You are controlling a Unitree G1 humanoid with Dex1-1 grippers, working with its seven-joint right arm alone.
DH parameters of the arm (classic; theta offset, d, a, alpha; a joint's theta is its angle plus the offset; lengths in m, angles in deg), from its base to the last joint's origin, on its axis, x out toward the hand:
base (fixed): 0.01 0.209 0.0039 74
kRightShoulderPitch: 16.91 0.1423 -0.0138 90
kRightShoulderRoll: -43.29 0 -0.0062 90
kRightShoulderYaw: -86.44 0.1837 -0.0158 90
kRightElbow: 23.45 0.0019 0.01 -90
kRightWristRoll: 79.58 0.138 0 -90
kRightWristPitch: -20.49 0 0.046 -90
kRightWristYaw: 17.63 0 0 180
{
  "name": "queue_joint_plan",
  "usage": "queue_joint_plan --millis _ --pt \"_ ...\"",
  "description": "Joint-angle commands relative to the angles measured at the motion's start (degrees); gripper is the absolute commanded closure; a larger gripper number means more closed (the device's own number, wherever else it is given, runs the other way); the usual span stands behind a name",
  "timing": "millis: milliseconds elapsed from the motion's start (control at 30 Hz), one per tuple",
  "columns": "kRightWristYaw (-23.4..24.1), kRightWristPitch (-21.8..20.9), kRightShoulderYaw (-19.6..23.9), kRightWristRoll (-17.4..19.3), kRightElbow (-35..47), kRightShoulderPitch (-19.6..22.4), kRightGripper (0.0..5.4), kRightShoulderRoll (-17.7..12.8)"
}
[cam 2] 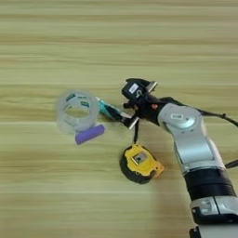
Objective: Move the objects on the table
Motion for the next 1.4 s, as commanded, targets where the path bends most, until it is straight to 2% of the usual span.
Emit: queue_joint_plan --millis 33,200,400,600,767,1033,1267,1400 --pt "3.73 -1.45 2.90 0.95 0.77 6.18 0.03 -1.30" --pt "7.17 -0.57 4.99 1.70 -3.13 8.97 0.03 -1.17" --pt "8.13 -0.60 6.07 1.87 -7.06 11.44 0.03 -2.13" --pt "4.31 -1.77 7.49 3.80 -14.09 14.72 0.03 -4.92" --pt "-1.55 -3.60 9.37 6.33 -25.33 21.25 0.03 -8.59" --pt "-9.38 -10.00 9.09 5.92 -42.71 30.67 0.03 -12.17" --pt "-12.86 -15.05 6.89 3.61 -50.69 31.17 0.03 -11.94" --pt "-12.93 -17.47 5.46 1.51 -53.39 30.43 0.03 -12.27"
